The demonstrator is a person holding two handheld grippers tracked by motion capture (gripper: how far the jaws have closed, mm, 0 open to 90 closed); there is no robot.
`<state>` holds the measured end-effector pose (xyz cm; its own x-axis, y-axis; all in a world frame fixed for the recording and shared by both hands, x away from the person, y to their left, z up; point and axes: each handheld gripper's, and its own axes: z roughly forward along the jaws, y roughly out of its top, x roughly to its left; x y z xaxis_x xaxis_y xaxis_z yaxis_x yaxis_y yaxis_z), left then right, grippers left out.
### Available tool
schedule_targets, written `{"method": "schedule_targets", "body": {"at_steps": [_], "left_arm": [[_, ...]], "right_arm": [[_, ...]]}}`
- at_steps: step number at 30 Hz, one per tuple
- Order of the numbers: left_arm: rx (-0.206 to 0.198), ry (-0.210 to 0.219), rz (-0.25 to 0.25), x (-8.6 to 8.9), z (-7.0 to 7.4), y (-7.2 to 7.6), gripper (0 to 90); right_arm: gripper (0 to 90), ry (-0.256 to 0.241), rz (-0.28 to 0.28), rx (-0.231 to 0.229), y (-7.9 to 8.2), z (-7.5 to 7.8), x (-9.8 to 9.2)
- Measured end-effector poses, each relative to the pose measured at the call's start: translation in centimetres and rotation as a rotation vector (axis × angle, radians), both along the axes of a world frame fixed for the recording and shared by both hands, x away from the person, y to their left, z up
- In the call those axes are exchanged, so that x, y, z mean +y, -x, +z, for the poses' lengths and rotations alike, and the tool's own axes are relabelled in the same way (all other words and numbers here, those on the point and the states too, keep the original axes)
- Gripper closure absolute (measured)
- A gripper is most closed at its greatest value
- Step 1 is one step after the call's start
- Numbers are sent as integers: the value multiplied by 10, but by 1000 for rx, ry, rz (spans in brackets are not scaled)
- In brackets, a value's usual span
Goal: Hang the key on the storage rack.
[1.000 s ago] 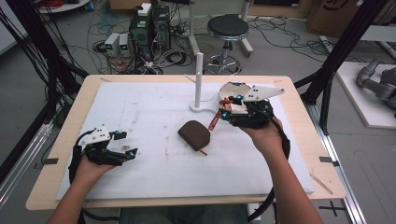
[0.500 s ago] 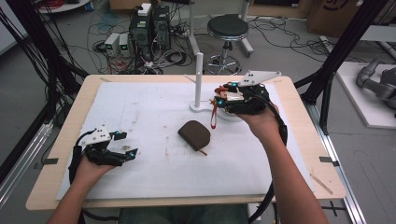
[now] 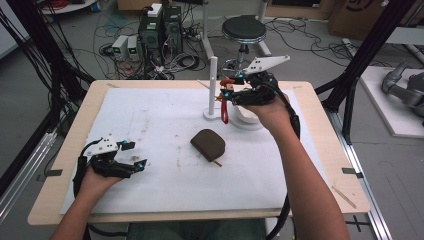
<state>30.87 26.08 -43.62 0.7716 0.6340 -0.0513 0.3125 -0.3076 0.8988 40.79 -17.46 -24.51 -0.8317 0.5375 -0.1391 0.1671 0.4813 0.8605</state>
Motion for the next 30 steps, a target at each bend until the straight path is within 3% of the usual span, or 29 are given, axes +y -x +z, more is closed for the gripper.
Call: {"method": "schedule_targets", "body": {"at_steps": [16, 30], "left_arm": [[5, 0, 13, 6, -2, 2, 170], [3, 2, 24, 12, -2, 4, 170]], "right_arm": [[460, 15, -10, 13, -27, -3, 23], [460, 38, -54, 21, -54, -1, 40]]}}
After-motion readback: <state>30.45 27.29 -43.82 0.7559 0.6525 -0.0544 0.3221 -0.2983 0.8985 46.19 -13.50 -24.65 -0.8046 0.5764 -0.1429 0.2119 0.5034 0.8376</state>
